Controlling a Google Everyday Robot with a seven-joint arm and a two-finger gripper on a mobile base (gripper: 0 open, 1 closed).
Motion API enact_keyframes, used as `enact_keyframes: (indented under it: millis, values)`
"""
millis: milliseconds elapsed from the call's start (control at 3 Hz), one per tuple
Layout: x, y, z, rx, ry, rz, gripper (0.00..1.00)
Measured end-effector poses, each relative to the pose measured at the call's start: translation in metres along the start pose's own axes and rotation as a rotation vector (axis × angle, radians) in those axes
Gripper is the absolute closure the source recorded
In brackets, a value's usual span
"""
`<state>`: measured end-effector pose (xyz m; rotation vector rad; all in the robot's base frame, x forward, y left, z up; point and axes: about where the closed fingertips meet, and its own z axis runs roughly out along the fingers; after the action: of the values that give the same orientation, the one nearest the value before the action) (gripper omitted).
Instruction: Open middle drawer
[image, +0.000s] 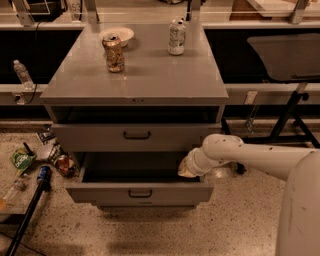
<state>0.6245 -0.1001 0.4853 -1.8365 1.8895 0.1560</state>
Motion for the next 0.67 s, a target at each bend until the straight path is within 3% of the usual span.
enact_keyframes:
  millis: [667]
  values:
    - [0.019, -0.007, 0.050, -0.019, -0.012, -0.010, 1.00]
